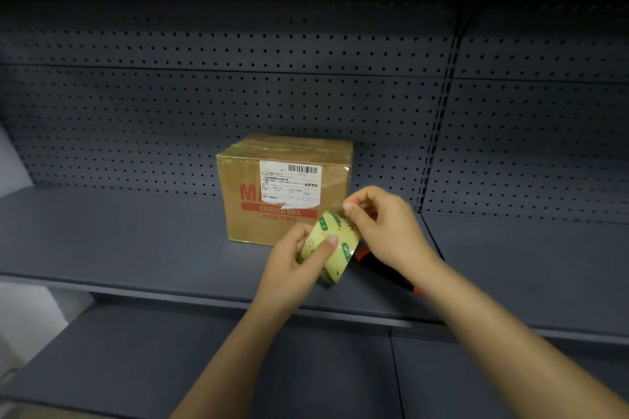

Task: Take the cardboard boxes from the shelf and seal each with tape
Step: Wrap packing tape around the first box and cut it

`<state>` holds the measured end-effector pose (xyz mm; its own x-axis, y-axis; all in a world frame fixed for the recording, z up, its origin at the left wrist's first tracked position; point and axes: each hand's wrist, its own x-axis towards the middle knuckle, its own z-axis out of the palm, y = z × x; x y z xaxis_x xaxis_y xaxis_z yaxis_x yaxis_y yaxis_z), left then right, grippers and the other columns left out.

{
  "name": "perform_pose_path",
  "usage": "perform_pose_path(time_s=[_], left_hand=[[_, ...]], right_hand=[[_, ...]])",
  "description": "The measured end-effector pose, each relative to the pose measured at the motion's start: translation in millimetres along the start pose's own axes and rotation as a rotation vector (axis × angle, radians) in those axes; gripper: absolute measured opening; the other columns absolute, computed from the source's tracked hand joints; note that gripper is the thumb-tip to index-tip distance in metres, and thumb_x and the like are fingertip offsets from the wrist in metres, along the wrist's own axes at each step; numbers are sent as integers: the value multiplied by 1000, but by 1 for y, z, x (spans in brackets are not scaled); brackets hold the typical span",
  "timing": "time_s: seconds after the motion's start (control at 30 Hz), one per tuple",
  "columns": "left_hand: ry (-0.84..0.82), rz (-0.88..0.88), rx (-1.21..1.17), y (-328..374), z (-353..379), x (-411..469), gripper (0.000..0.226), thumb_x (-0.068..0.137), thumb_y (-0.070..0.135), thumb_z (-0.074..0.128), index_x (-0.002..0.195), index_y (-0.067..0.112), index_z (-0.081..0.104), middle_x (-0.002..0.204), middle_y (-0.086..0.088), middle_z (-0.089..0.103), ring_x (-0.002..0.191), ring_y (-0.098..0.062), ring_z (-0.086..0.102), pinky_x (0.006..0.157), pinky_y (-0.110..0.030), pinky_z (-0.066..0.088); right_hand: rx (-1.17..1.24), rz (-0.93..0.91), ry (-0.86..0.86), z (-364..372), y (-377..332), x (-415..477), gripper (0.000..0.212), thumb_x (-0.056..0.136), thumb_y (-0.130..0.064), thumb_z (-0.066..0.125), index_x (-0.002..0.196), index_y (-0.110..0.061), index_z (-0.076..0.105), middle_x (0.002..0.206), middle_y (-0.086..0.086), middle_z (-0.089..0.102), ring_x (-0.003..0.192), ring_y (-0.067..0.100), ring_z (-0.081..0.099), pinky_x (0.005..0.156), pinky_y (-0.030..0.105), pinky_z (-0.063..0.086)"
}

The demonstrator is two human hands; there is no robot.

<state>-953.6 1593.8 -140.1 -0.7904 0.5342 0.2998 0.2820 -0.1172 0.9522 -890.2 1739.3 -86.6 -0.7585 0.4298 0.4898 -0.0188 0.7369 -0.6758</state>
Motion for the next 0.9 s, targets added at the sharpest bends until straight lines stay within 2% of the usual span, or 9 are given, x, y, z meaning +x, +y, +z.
perform_pose_path(time_s=[0.07, 0.13, 0.33, 0.43, 0.53, 0.63, 0.7, 0.8, 0.9], left_hand=[[-19, 35, 30, -2, -1, -2, 20, 90, 30, 70, 94, 11, 65, 81, -8, 72, 70, -21, 66, 61, -34, 53], [9, 42, 19, -2, -1, -3, 13, 91, 23, 70, 92, 11, 65, 76, -4, 70, 65, -14, 63, 55, -27, 50], [47, -28, 75, -2, 1, -2, 13, 90, 27, 70, 88, 15, 66, 73, 4, 69, 66, -7, 63, 60, -23, 51], [82, -51, 102, -6, 1, -2, 16, 89, 30, 71, 85, 16, 66, 73, 0, 70, 66, -13, 64, 61, -30, 52], [43, -49, 147, -6, 0, 0, 22, 90, 35, 70, 89, 14, 65, 82, -6, 72, 76, -24, 69, 67, -37, 56], [-2, -13, 183, 3, -4, 5, 27, 86, 43, 70, 93, 18, 63, 84, 2, 72, 77, -10, 68, 65, -23, 54], [78, 111, 280, 11, -12, 15, 26, 88, 47, 66, 93, 21, 61, 83, 8, 66, 76, 0, 60, 68, -16, 48], [186, 503, 542, 31, -28, 48, 14, 100, 30, 56, 95, 18, 62, 87, 15, 59, 83, -5, 55, 74, -22, 44], [100, 757, 711, 49, -35, 98, 17, 100, 24, 56, 102, 13, 69, 99, 5, 64, 95, -14, 56, 83, -22, 39]], right_hand=[[24, 22, -75, -6, -2, 3, 4, 91, -20, 66, 88, -20, 68, 84, -11, 66, 79, 0, 60, 69, 9, 45], [60, 26, -136, -8, -3, 2, 5, 87, -15, 72, 89, -18, 68, 84, -8, 67, 77, 0, 61, 70, 11, 48], [-65, -43, -68, -6, -2, -8, 11, 88, -13, 71, 84, -24, 69, 78, -14, 66, 75, -5, 60, 68, 5, 45], [-117, -73, -79, -8, -7, -12, 9, 89, -15, 69, 86, -23, 69, 79, -15, 65, 75, -6, 59, 67, 3, 43], [-162, -85, -68, -10, -9, -9, 10, 91, -14, 66, 87, -23, 67, 81, -15, 65, 78, -5, 59, 66, 3, 41], [-130, -89, -46, -12, -10, -3, 9, 91, -13, 64, 89, -22, 66, 82, -15, 65, 80, -4, 60, 68, 5, 43], [-118, -94, -47, -12, -10, -2, 10, 90, -12, 64, 89, -22, 65, 83, -14, 65, 80, -3, 60, 69, 6, 44], [-146, -117, -76, -11, -7, -6, 12, 89, -10, 64, 88, -21, 65, 83, -12, 66, 81, 0, 61, 73, 15, 49], [-173, -94, -62, -11, -5, -9, 12, 89, -9, 64, 86, -21, 65, 83, -12, 66, 81, 0, 61, 76, 20, 51]])
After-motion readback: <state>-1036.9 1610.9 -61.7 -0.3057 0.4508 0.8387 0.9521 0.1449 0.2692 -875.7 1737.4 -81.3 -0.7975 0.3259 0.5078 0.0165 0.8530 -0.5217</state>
